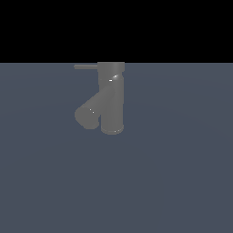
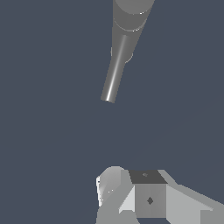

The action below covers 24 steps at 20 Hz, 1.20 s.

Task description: Turn on the faucet by rotating a designated handle.

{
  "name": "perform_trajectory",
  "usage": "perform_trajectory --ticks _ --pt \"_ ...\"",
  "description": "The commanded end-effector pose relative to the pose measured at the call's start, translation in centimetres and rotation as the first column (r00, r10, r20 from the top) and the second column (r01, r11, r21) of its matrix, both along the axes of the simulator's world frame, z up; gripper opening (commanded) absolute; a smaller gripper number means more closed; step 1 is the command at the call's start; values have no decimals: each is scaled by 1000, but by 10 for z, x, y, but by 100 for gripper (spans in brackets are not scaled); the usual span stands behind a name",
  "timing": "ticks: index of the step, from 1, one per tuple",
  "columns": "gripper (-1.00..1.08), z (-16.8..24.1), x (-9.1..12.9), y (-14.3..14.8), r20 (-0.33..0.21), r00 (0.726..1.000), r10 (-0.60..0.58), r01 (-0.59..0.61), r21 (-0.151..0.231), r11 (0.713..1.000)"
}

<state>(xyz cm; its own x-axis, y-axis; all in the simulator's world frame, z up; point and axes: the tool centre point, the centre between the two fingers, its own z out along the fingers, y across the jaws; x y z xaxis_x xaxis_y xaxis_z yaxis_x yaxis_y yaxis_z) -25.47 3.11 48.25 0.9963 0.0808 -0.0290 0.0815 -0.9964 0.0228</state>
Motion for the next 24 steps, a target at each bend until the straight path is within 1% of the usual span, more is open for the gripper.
perform_trajectory --ticks 1,10,14,19,24 --pt "-100 0 0 0 0 1000 0 0 0 1000" --pt "-100 -1 -5 18 -19 998 53 -53 20 998" --pt "-100 -1 -5 18 -19 999 52 -51 20 998" --pt "-100 0 2 19 -20 999 25 -24 30 999" --pt "-100 0 14 22 -24 999 -28 29 49 998"
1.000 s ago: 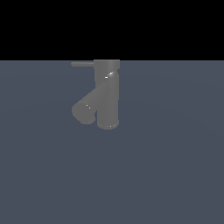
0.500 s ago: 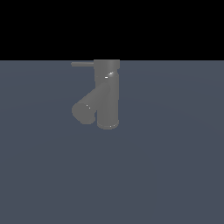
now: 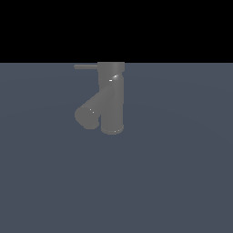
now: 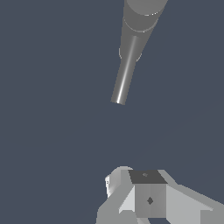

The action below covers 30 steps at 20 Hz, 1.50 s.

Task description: Turn on the faucet by rotating a designated handle.

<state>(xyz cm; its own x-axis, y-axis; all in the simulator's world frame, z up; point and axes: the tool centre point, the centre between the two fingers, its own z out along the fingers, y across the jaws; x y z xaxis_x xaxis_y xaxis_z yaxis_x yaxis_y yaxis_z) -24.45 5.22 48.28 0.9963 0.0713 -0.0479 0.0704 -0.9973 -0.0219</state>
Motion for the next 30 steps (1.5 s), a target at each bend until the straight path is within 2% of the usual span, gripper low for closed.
perform_trajectory --ticks 1,9,16,23,30 --pt "-100 0 7 1 -3 1000 -31 31 11 999" --pt "-100 -2 45 8 -27 982 -186 188 52 981" --pt "-100 -10 87 15 -66 930 -362 367 77 927" --pt "-100 -24 131 22 -106 841 -531 539 76 839" --pt "-100 -43 173 28 -135 717 -684 695 53 717"
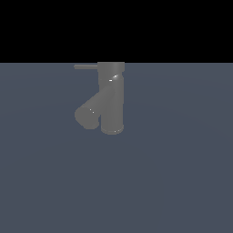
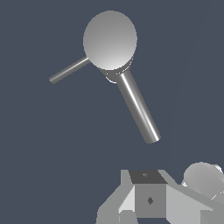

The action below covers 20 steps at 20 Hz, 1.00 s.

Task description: Turn on the faucet by rotating a designated handle.

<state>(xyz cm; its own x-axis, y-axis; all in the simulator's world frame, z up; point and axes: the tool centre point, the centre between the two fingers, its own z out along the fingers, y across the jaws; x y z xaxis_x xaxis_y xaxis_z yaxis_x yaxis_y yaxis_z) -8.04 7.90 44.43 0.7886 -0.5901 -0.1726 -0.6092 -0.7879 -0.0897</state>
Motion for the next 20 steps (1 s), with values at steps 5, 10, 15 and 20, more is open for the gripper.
perform_trajectory --ticks 5,10,15,20 --pt "-100 -22 39 7 -32 983 -183 183 -13 983" --pt "-100 -41 67 12 -49 946 -320 318 -35 947" --pt "-100 -62 95 17 -56 892 -449 446 -65 893" --pt "-100 -84 121 23 -51 821 -568 562 -98 821"
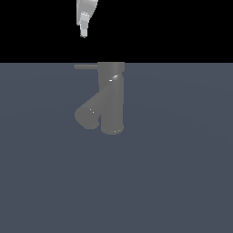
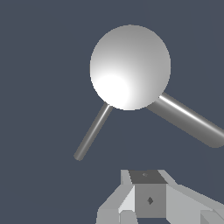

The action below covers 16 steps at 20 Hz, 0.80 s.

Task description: Turn on the faucet by rotating a designated handle.

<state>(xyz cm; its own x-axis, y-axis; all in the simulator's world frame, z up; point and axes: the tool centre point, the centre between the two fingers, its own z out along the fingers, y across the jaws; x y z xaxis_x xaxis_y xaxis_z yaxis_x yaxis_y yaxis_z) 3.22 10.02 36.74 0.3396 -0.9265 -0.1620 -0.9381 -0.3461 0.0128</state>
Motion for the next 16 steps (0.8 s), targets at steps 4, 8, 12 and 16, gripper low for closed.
perform_trajectory --ticks 4,8,12,16 --pt "-100 -25 27 7 -4 989 -149 149 -39 988" --pt "-100 -44 46 13 2 968 -252 251 -70 965" --pt "-100 -62 62 19 17 939 -344 344 -99 934" --pt "-100 -77 75 24 35 910 -413 414 -121 902"
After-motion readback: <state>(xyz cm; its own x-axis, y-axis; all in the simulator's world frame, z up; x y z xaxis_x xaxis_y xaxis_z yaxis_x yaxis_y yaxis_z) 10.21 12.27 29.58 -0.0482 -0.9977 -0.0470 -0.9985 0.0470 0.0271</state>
